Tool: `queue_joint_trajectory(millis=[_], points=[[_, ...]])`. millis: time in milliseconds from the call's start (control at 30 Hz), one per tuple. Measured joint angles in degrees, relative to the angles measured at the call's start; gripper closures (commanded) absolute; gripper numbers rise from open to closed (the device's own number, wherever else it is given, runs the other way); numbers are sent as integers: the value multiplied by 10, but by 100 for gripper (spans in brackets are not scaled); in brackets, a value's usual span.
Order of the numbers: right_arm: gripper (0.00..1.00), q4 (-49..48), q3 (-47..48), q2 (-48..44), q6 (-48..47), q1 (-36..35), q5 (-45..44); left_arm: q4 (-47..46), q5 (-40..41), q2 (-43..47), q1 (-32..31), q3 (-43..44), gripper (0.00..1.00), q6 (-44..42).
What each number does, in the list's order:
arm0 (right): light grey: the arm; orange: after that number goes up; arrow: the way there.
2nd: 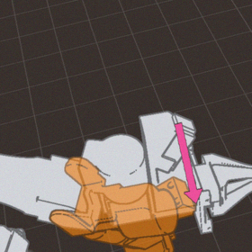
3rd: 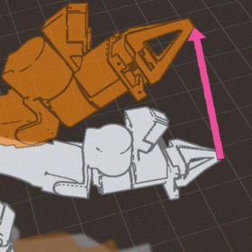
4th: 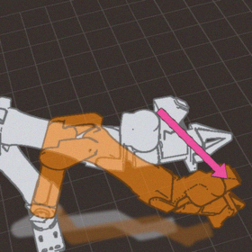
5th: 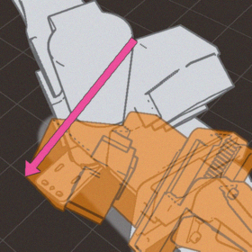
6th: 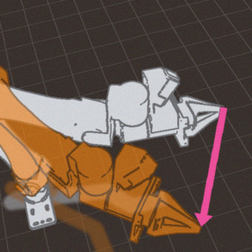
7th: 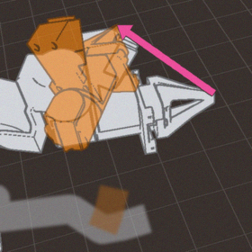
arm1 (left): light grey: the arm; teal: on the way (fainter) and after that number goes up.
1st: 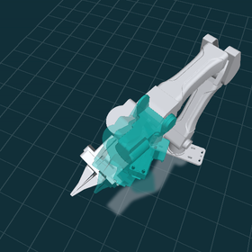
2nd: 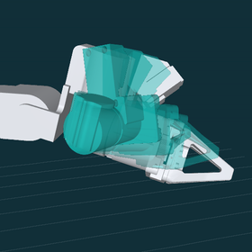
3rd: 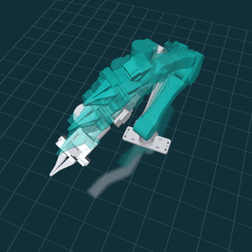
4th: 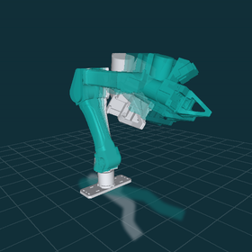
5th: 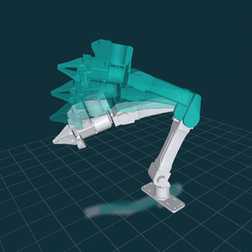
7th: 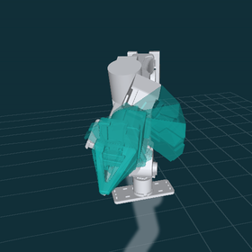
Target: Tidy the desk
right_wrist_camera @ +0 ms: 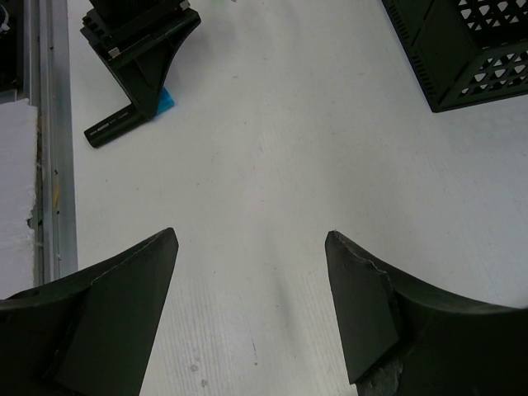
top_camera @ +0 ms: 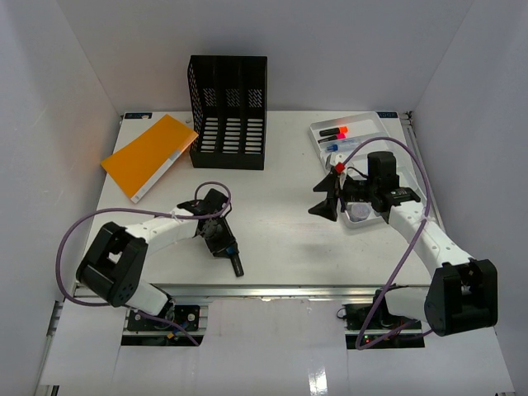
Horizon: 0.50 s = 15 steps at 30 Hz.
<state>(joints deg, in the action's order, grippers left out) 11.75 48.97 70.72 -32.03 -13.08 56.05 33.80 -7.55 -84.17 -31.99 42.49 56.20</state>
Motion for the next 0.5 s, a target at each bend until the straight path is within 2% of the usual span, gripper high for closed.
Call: queue_joint_trajectory(millis=[500], points=[[21,1,-9,-8,-15,0,11,44,-25,-85,-3,84,46,-83]])
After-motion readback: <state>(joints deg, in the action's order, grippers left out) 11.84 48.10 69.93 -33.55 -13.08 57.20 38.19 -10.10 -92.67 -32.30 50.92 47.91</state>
